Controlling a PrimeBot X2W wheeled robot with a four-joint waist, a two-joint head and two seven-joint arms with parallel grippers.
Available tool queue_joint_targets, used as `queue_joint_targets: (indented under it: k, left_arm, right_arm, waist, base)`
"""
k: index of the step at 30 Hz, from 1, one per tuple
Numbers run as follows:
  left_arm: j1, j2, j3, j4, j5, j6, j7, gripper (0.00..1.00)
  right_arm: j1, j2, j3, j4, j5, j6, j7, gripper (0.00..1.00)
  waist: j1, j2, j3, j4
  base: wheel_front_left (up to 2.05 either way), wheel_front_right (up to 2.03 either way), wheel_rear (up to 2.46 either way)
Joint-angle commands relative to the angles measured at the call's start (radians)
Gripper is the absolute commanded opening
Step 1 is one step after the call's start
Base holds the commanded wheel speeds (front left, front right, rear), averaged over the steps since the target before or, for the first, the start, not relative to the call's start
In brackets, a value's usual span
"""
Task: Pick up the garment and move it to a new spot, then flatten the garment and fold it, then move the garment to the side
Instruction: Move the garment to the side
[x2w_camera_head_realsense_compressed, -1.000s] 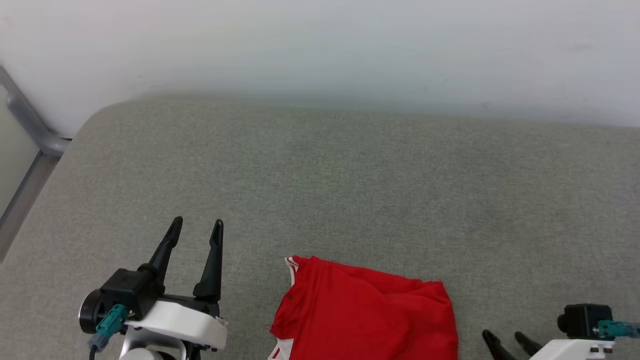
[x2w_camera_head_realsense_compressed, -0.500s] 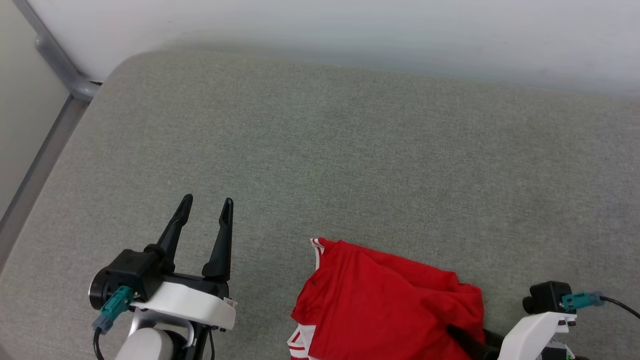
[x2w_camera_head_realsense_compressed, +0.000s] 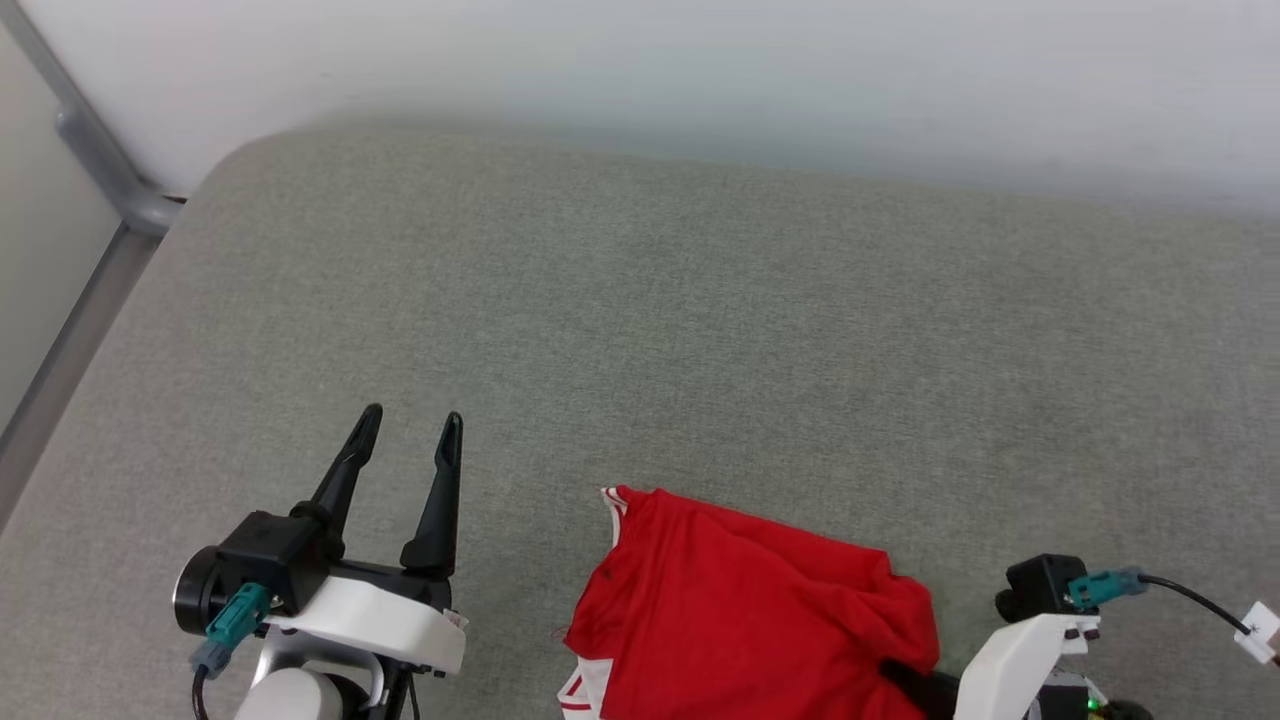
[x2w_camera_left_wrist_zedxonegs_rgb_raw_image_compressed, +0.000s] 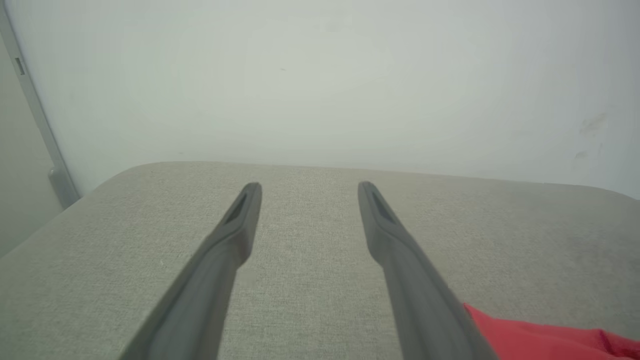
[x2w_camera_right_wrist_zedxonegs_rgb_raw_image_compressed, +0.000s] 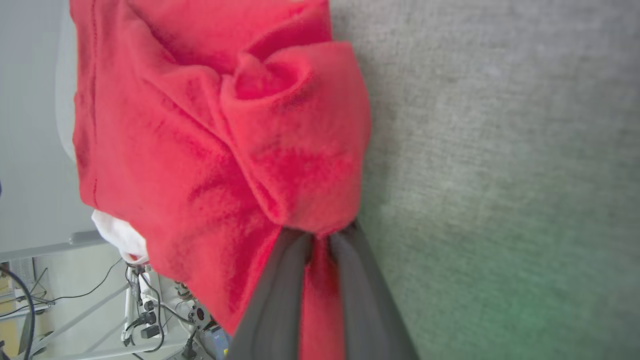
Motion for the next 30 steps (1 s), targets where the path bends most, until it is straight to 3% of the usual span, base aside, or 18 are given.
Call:
queue_joint_targets:
  k: [1, 3, 4, 9, 15, 20, 25, 30]
  left_arm:
    - [0.008, 0.004, 0.006, -0.005, 0.007, -0.001, -0.002, 1.0]
    - [0.018, 0.006, 0.008, -0.012, 0.016, 0.002, -0.002, 1.0]
    - [0.028, 0.011, 0.006, -0.024, 0.025, 0.004, -0.002, 1.0]
    - [0.041, 0.019, -0.002, -0.048, 0.032, 0.004, -0.001, 1.0]
    - [0.024, 0.029, -0.016, -0.08, 0.039, -0.005, 0.003, 1.0]
    - [-0.014, 0.052, -0.019, -0.118, 0.045, -0.018, 0.013, 1.0]
    - [-0.074, 0.072, -0.02, -0.149, 0.053, -0.032, 0.024, 1.0]
    - [-0.141, 0.092, -0.02, -0.185, 0.052, -0.047, 0.034, 1.0]
  right_arm:
    - [-0.015, -0.009, 0.005, -0.016, -0.024, -0.001, -0.009, 0.0]
    - [-0.024, -0.033, 0.005, -0.043, -0.07, -0.001, -0.015, 0.0]
    - [-0.028, -0.061, -0.008, -0.076, -0.148, -0.001, -0.011, 0.0]
    - [-0.032, -0.116, -0.054, -0.127, -0.255, -0.001, 0.01, 0.0]
    - [-0.068, -0.148, -0.105, -0.145, -0.3, -0.001, 0.015, 0.0]
    - [-0.158, -0.148, -0.135, -0.113, -0.317, -0.001, -0.041, 0.0]
    - [-0.274, -0.158, -0.223, -0.047, -0.373, -0.001, -0.132, 0.0]
    - [-0.403, -0.205, -0.347, 0.026, -0.456, -0.001, -0.181, 0.0]
  waist:
    - [-0.0001, 0.0, -0.025, -0.034]
    - [-0.0001, 0.0, -0.035, -0.062]
    - [-0.0001, 0.0, -0.045, -0.113]
    - [-0.0001, 0.0, -0.04, -0.211]
    - [-0.0001, 0.0, 0.005, -0.336]
    - [-0.0001, 0.0, 0.087, -0.428]
    - [-0.0001, 0.0, 0.169, -0.464]
    - [-0.0001, 0.0, 0.266, -0.453]
  base:
    - [0.0, 0.0, 0.0]
    - [0.0, 0.0, 0.0]
    - [0.0, 0.0, 0.0]
    - [0.0, 0.0, 0.0]
    - [0.0, 0.0, 0.0]
    - [0.0, 0.0, 0.0]
    - [0.0, 0.0, 0.0]
    - [0.0, 0.0, 0.0]
